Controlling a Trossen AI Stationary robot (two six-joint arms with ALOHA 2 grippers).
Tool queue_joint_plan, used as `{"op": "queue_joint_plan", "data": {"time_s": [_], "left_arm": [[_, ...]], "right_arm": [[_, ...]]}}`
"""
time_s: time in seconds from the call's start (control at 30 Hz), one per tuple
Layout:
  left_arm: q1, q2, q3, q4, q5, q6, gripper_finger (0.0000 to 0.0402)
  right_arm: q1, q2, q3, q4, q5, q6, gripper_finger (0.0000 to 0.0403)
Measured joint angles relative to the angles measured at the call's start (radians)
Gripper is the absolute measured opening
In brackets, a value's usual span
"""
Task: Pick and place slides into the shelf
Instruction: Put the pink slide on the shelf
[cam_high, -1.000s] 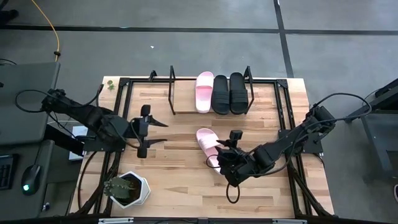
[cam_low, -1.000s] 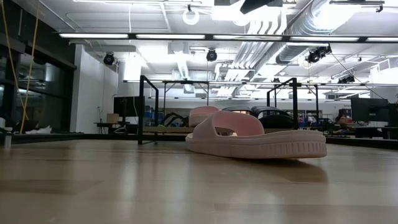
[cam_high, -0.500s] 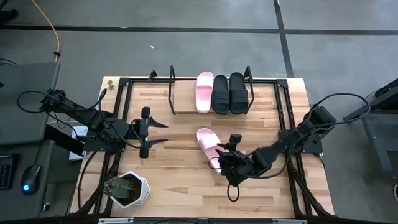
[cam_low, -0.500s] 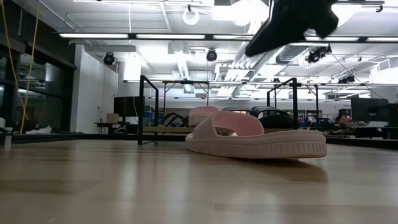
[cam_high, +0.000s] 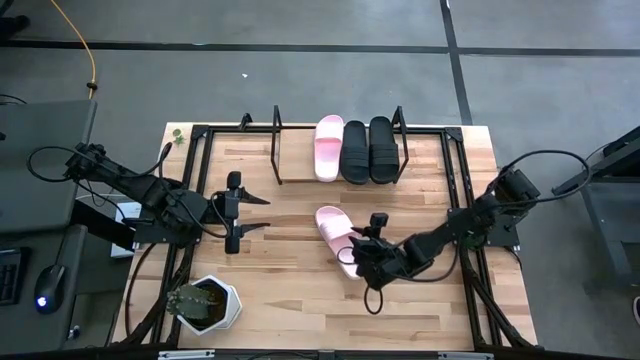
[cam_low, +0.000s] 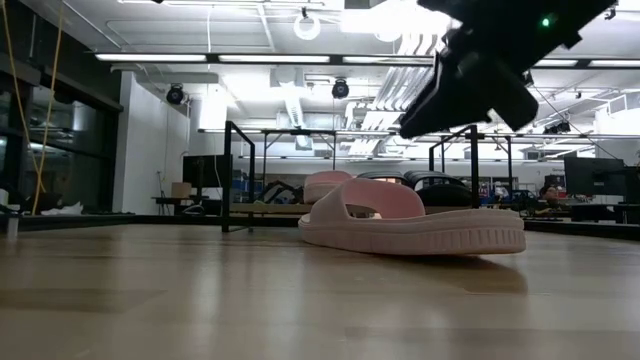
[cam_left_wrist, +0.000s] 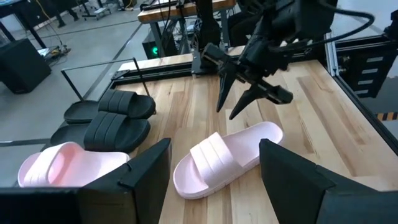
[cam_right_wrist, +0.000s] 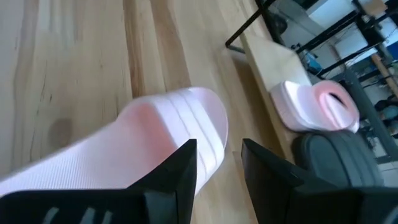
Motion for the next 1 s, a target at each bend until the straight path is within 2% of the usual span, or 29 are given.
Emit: {"op": "queue_joint_plan", "data": {"time_s": [0.2, 0.5, 1.0], "left_arm": [[0.0, 0.0, 0.0, 0.0, 0.0, 0.0, 0.0225], [0.0, 0.0, 0.0, 0.002, 0.0, 0.0, 0.0225], [0.0, 0.0, 0.0, 0.001, 0.0, 0.0, 0.0225]], "right_arm": [[-0.016, 0.012, -0.013, 0.019, -0.024, -0.005, 0.0119], [-0.038, 0.098, -0.013, 0.076, -0.042, -0.081, 0.0119], [-0.081, 0.113, -0.013, 0.09, -0.104, -0.073, 0.0119]]}}
